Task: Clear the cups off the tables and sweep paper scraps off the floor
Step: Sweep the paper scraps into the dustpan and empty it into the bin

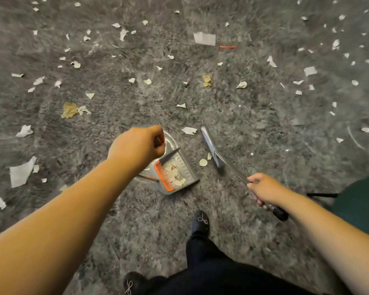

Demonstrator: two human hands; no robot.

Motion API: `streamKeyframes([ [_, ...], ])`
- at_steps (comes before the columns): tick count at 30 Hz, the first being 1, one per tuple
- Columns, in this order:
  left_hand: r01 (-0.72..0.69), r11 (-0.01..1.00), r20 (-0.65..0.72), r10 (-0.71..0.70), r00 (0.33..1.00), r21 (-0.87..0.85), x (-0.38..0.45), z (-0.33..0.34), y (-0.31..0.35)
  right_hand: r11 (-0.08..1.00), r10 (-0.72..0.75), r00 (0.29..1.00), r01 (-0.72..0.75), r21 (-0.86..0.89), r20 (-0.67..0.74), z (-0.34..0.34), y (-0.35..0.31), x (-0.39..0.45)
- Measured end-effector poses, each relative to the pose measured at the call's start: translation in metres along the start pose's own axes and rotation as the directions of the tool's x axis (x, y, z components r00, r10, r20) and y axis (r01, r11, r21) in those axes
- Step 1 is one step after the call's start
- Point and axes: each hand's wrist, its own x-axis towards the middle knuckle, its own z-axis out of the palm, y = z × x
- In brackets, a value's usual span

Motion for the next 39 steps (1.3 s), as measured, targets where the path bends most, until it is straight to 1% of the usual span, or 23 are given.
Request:
streamKeyframes([
  [3, -0.049, 0.998, 0.011, 0.048, 0.999, 0.035, 0.028, 0.008, 0.025, 0.999, 0.024, 1.0, -0.024, -0.024, 0.008, -0.027, 0.0, 0.029],
  [7, -0.053, 0.995, 0.033, 0.05, 0.998, 0.079, 0.057, 0.01, 0.042, 0.998, 0.052, 0.998, -0.052, -0.047, 0.016, -0.04, -0.002, 0.061],
  [10, -0.04, 0.996, 0.035, 0.037, 0.999, 0.086, 0.071, 0.01, 0.043, 0.994, 0.06, 0.997, -0.055, -0.094, 0.057, -0.038, -0.009, 0.072],
  [16, -0.048, 0.996, 0.035, 0.045, 0.998, 0.073, 0.086, 0.008, 0.032, 0.986, 0.065, 0.979, -0.034, -0.163, 0.191, -0.015, -0.025, 0.053],
  [19, -0.064, 0.996, 0.036, 0.062, 0.997, 0.064, 0.09, 0.007, 0.029, 0.992, 0.071, 0.967, -0.043, -0.119, 0.243, 0.001, -0.03, 0.034],
  [22, -0.065, 0.997, 0.032, 0.064, 0.997, 0.029, 0.094, -0.001, 0.016, 0.997, 0.068, 0.962, -0.054, -0.059, 0.265, 0.01, -0.036, 0.016],
  [26, -0.053, 0.998, 0.052, 0.054, 0.997, -0.017, 0.089, -0.016, -0.009, 0.998, 0.059, 0.968, -0.066, 0.024, 0.243, 0.02, -0.046, -0.003],
  [30, 0.027, 0.997, -0.004, -0.027, 1.0, -0.067, 0.086, -0.029, -0.038, 0.991, 0.048, 0.981, -0.07, 0.114, 0.19, 0.023, -0.068, -0.004],
  [35, 0.079, 0.993, -0.071, -0.086, 0.994, -0.09, 0.098, -0.049, -0.065, 0.985, 0.026, 0.995, -0.041, 0.166, 0.096, 0.008, -0.099, 0.004],
  [39, 0.106, 0.988, -0.082, -0.115, 0.99, -0.109, 0.121, -0.062, -0.073, 0.981, -0.006, 1.0, 0.001, 0.194, 0.022, -0.016, -0.125, 0.026],
])
